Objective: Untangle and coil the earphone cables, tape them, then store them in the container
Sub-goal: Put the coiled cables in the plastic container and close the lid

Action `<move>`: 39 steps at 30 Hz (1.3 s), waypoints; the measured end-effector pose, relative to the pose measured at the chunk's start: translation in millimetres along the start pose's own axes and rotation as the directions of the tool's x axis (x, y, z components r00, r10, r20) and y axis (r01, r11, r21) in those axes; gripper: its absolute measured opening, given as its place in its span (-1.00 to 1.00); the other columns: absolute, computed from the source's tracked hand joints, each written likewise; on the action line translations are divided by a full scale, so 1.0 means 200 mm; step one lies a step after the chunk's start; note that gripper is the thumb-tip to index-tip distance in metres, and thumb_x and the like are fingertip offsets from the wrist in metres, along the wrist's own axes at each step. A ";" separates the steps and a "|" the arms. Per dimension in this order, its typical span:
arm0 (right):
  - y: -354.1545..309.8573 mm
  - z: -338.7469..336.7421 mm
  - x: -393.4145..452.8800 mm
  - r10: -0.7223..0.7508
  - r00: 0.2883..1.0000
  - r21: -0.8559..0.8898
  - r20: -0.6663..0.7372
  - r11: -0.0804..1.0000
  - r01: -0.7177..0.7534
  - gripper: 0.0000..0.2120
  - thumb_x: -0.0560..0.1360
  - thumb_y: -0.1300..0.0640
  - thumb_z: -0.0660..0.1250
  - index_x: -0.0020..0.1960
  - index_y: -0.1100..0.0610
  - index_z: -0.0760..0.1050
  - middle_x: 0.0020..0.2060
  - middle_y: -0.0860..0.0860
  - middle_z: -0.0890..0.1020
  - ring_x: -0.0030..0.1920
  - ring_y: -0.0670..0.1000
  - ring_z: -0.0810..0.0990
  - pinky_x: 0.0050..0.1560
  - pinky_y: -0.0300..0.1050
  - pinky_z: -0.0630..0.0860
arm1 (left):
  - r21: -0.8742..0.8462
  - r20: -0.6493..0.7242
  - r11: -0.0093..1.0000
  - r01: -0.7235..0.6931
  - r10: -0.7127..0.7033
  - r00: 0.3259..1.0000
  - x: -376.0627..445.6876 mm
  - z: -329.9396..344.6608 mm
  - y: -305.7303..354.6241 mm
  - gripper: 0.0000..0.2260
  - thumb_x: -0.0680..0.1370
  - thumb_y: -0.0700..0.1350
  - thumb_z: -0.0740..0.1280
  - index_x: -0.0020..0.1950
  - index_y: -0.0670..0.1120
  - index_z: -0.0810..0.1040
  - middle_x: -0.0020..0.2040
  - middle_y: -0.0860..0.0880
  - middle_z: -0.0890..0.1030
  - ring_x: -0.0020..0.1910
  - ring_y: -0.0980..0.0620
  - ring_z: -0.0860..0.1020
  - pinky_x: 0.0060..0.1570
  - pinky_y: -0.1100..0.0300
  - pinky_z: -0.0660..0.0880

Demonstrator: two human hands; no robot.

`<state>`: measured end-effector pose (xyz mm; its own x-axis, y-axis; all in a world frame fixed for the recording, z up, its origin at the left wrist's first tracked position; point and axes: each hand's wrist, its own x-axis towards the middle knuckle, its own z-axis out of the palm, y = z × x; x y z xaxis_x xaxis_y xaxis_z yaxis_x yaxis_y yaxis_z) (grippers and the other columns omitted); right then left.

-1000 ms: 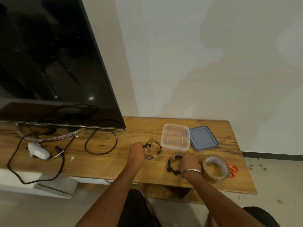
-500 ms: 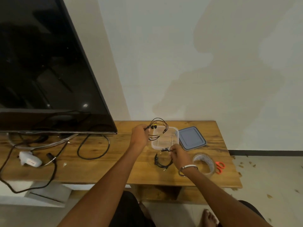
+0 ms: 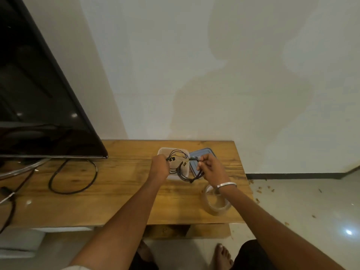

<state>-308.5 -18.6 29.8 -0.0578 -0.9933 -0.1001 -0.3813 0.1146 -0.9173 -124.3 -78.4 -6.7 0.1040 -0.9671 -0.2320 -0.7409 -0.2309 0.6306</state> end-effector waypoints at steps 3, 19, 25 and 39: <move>-0.02 0.02 0.08 -0.017 0.999 0.003 -0.037 1.000 0.017 -0.95 0.57 0.28 0.21 -0.02 0.16 0.40 -0.28 0.05 0.59 -0.41 -0.26 0.52 -0.42 -0.45 0.41 | 0.051 0.015 0.999 0.008 -0.009 1.000 0.01 0.01 -0.04 -0.84 0.57 -0.24 0.30 0.04 -0.28 0.63 -0.05 -0.20 0.64 -0.14 -0.10 0.62 -0.22 0.14 0.50; -0.07 0.42 0.33 0.146 0.989 -0.065 -0.034 0.987 -0.148 -0.95 0.58 0.25 0.19 -0.01 0.12 0.39 -0.21 0.08 0.62 -0.22 0.04 0.55 -0.24 -0.18 0.49 | -0.031 -0.068 0.998 0.059 -0.061 0.996 0.01 -0.12 -0.29 -0.81 0.60 -0.26 0.24 0.06 -0.22 0.64 0.06 -0.15 0.65 -0.07 -0.02 0.57 -0.08 0.20 0.48; -0.04 0.49 0.33 0.232 0.970 -0.297 -0.074 0.923 -0.243 -0.87 0.58 0.23 0.18 0.10 0.18 0.45 0.03 0.18 0.60 -0.07 0.13 0.55 -0.09 -0.12 0.45 | -0.416 0.043 0.887 0.203 -0.204 0.978 -0.01 -0.07 -0.36 -0.81 0.60 -0.16 0.31 0.14 -0.23 0.58 -0.07 -0.11 0.65 -0.34 0.01 0.65 -0.19 0.08 0.65; -0.03 0.34 0.31 0.018 0.993 -0.629 -0.117 0.773 -0.088 -0.75 0.49 0.39 0.17 0.15 0.31 0.45 0.15 0.20 0.48 0.06 0.19 0.53 0.02 -0.06 0.46 | -0.670 0.099 0.701 0.245 -0.243 0.965 -0.06 -0.01 -0.39 -0.93 0.57 -0.20 0.36 -0.08 -0.18 0.58 -0.17 -0.11 0.61 -0.29 0.00 0.64 0.00 -0.02 0.63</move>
<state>-247.4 -81.6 3.1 -0.1717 -0.9826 -0.0706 -0.8697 0.1848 -0.4578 -66.8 -49.8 -51.8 0.2149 -0.8665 -0.4505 -0.0492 -0.4703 0.8811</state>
